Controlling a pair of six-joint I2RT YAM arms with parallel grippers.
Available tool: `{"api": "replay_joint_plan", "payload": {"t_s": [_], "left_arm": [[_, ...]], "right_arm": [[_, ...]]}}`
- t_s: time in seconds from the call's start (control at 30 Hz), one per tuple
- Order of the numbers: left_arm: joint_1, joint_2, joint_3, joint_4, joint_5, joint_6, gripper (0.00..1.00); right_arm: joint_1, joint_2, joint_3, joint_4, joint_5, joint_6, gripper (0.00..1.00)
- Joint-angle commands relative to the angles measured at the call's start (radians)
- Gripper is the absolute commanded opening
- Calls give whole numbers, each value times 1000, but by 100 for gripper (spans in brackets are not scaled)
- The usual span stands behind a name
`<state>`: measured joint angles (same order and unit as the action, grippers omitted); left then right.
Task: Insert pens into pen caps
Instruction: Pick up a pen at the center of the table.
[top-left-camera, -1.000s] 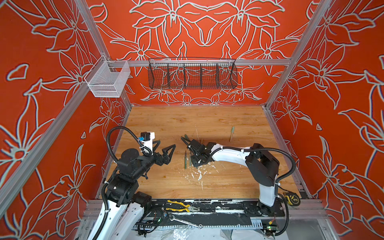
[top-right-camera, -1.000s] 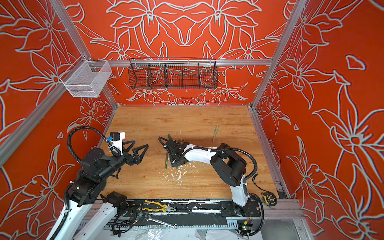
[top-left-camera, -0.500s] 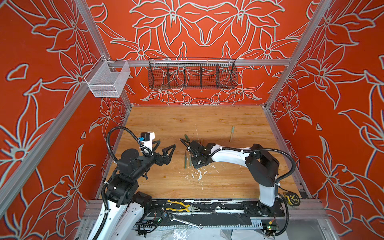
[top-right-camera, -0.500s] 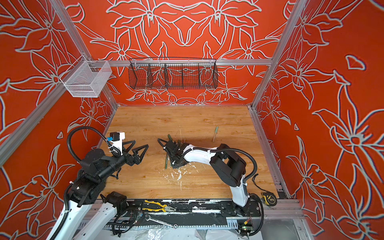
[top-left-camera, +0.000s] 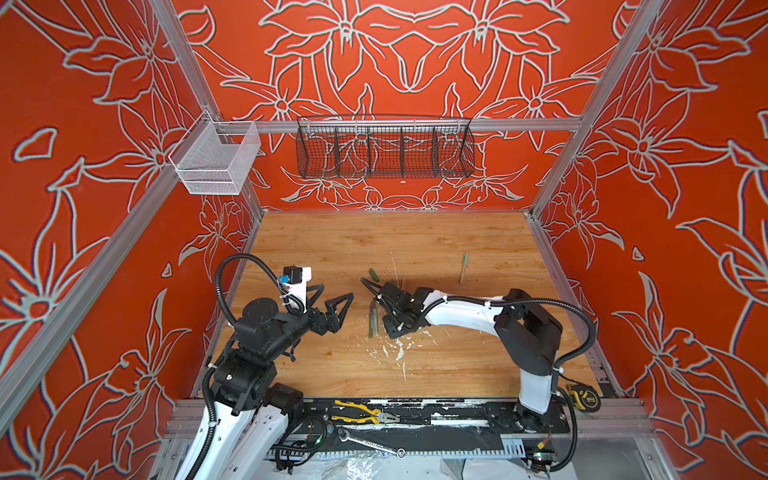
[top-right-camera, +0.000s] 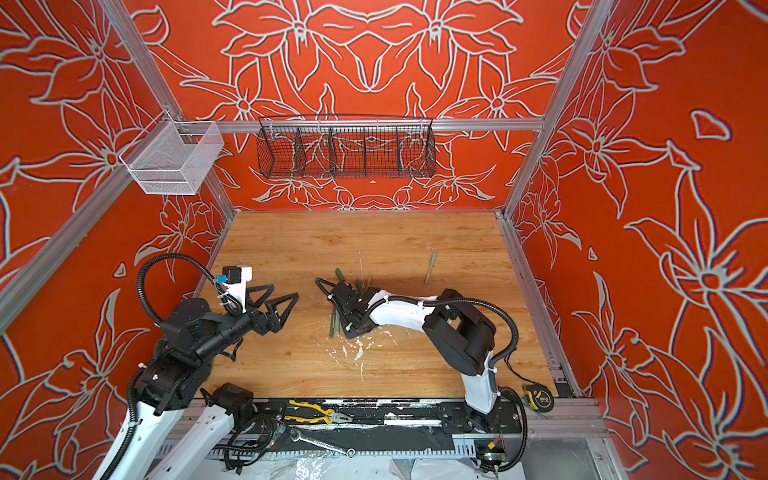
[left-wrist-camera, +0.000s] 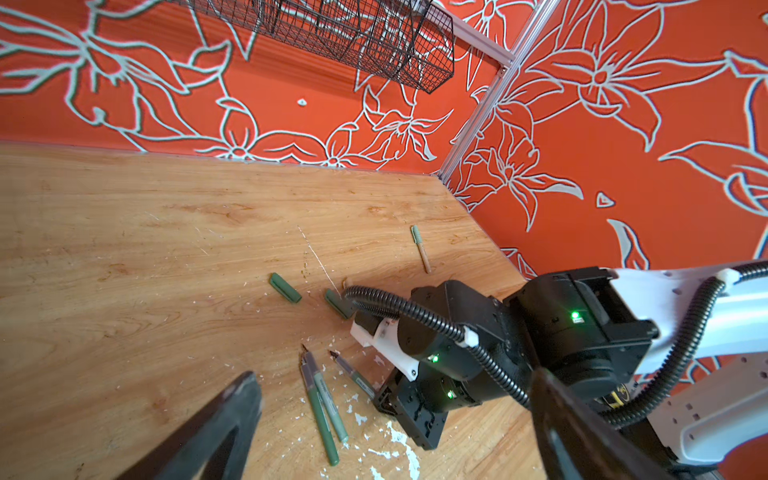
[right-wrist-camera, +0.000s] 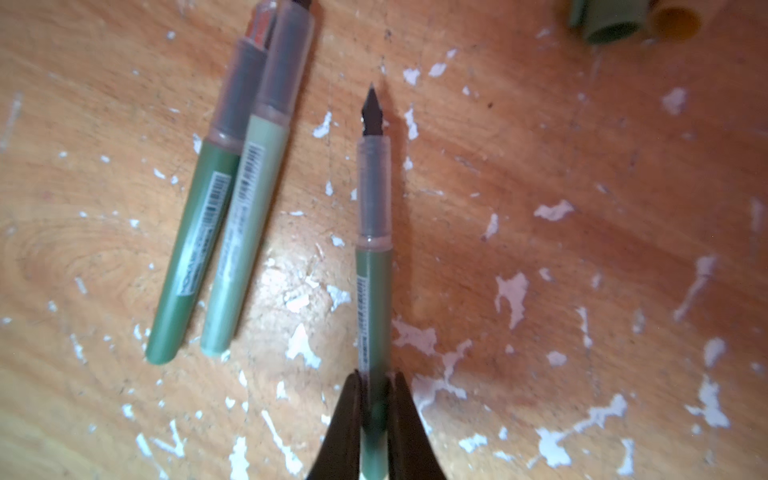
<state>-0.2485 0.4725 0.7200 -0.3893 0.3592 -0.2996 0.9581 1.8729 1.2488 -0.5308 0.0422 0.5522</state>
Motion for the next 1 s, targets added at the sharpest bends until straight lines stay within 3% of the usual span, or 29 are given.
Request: {"api": "replay_joint_plan", "payload": {"t_s": [0.0, 0.27, 0.43, 0.63, 0.97], "left_arm": [[5, 13, -14, 15, 79, -63, 98], [-6, 142, -117, 260, 262, -224, 97], [-100, 199, -166, 365, 235, -235, 94], [-175, 295, -180, 457, 246, -272, 91], [-198, 367, -168, 566, 311, -304, 59]], "right_arm": [[-31, -118, -40, 4, -4, -15, 9], [-47, -402, -284, 337, -191, -160, 10], [-47, -531, -422, 566, -361, -164, 10], [-45, -597, -483, 682, -471, -153, 10], [-34, -629, -542, 841, -535, -151, 10]]}}
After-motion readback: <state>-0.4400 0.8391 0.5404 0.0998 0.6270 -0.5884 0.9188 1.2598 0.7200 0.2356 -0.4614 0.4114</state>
